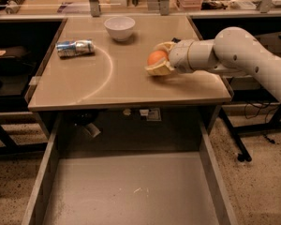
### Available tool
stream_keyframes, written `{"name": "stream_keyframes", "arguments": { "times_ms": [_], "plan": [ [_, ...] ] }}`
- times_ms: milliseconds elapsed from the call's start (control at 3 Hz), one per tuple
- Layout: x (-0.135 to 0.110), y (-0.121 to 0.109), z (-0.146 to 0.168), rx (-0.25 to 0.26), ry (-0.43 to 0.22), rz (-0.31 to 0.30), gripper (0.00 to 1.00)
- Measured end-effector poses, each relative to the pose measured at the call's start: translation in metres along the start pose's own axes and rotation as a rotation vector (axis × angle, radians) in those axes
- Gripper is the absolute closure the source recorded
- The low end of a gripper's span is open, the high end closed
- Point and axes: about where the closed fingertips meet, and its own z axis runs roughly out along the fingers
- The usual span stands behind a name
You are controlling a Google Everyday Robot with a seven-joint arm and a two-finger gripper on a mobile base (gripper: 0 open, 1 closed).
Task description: Pick orange from top drawer and place on counter
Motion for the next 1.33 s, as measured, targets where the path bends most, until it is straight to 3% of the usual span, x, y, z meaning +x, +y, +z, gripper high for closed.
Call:
{"name": "stream_keyframes", "arguments": {
  "times_ms": [667, 1000, 1333],
  "plan": [
    [0.0000, 0.0000, 0.0000, 0.000, 0.000, 0.000, 0.12],
    [0.0000, 0.0001, 0.0001, 0.000, 0.000, 0.000, 0.00],
    [0.0000, 0.0001, 0.0001, 0.000, 0.000, 0.000, 0.00]
  ]
}}
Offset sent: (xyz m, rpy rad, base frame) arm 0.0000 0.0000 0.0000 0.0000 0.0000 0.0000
